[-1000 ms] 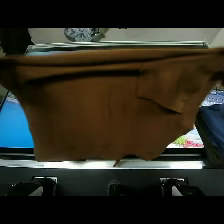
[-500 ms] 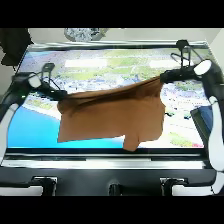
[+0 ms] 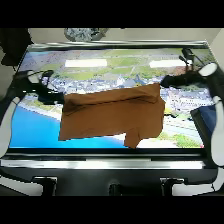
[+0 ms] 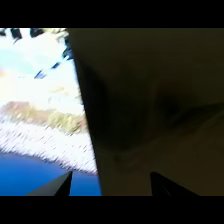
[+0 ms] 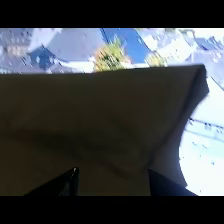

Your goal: Fold the shirts.

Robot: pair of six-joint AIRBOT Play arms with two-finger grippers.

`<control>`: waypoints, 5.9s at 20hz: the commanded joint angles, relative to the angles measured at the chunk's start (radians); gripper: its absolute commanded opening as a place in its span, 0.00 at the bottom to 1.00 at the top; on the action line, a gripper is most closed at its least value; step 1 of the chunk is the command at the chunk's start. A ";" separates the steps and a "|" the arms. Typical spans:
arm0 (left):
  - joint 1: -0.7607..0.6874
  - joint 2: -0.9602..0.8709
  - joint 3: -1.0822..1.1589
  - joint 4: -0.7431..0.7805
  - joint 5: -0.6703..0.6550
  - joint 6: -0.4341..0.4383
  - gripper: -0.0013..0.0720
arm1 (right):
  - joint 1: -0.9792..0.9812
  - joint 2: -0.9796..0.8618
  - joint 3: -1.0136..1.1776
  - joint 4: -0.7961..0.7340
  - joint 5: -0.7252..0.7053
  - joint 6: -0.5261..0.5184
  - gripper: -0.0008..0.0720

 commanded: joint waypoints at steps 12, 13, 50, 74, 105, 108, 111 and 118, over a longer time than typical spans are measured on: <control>0.263 0.289 -0.776 -0.388 0.120 0.214 0.82 | -0.197 0.118 -0.253 -0.164 0.484 -0.171 0.73; 0.252 0.281 -0.776 -0.388 0.142 0.210 0.81 | -0.197 0.118 -0.253 -0.163 0.483 -0.170 0.73; 0.189 0.794 0.308 -0.215 0.466 0.120 0.05 | -0.077 0.673 0.318 -0.216 -0.320 -0.343 0.07; 0.146 0.441 -0.210 -0.154 0.194 0.113 0.06 | -0.001 0.068 0.156 -0.168 0.391 -0.158 0.07; 0.184 -0.165 0.006 -0.281 -0.222 0.108 0.06 | 0.085 -0.093 -0.196 -0.062 0.175 -0.023 0.07; 0.196 -0.158 0.018 -0.273 -0.279 0.101 0.65 | 0.079 -0.076 -0.190 -0.057 0.178 0.001 0.47; 0.243 -0.087 0.010 -0.221 -0.328 0.092 0.64 | 0.024 0.002 -0.180 -0.080 0.311 -0.085 0.60; 0.318 0.311 -0.667 -0.177 -0.022 0.135 0.64 | -0.083 0.168 -0.401 -0.214 0.389 -0.124 0.52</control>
